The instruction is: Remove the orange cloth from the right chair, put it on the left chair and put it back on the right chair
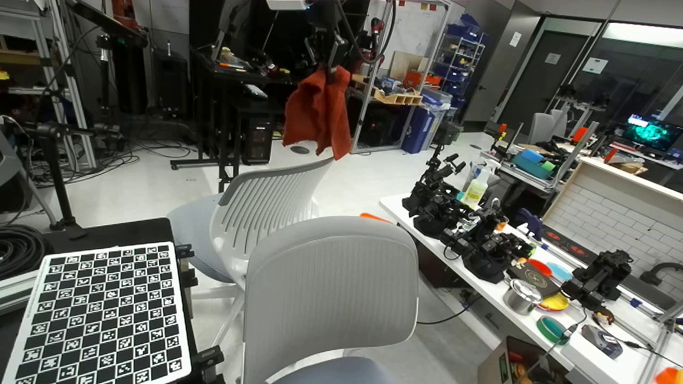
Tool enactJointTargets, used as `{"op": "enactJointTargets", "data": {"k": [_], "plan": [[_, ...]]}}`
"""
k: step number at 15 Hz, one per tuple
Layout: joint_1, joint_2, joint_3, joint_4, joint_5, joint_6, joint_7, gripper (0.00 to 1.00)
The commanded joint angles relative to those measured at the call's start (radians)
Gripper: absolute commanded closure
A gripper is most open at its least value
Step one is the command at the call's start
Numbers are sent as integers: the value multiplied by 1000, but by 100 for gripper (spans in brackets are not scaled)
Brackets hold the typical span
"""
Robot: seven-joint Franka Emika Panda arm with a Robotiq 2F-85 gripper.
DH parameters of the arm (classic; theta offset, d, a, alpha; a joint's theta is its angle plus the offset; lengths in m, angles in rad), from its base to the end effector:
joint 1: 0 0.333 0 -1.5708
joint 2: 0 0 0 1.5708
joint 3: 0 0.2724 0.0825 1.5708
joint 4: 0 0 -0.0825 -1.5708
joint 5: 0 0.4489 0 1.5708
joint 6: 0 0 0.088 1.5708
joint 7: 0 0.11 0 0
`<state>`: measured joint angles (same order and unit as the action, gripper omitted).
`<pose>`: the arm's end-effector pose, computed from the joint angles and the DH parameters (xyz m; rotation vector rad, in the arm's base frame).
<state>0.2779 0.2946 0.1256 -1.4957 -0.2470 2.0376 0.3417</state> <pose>0.6771 0.2638 0.4701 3.0063 0.2041 0.4617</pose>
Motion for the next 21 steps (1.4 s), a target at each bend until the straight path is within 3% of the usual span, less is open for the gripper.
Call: {"op": "enactJointTargets", "data": {"k": [1,7,14,21], "plan": [[1,33,-9,20,-3,-11,1,97],[-24,46,-31,41,17,-31,-25,97],[-86,21,-46,151,54,-67,-76,97],[-72,57,-42,137,38,-63,-62,97]]}}
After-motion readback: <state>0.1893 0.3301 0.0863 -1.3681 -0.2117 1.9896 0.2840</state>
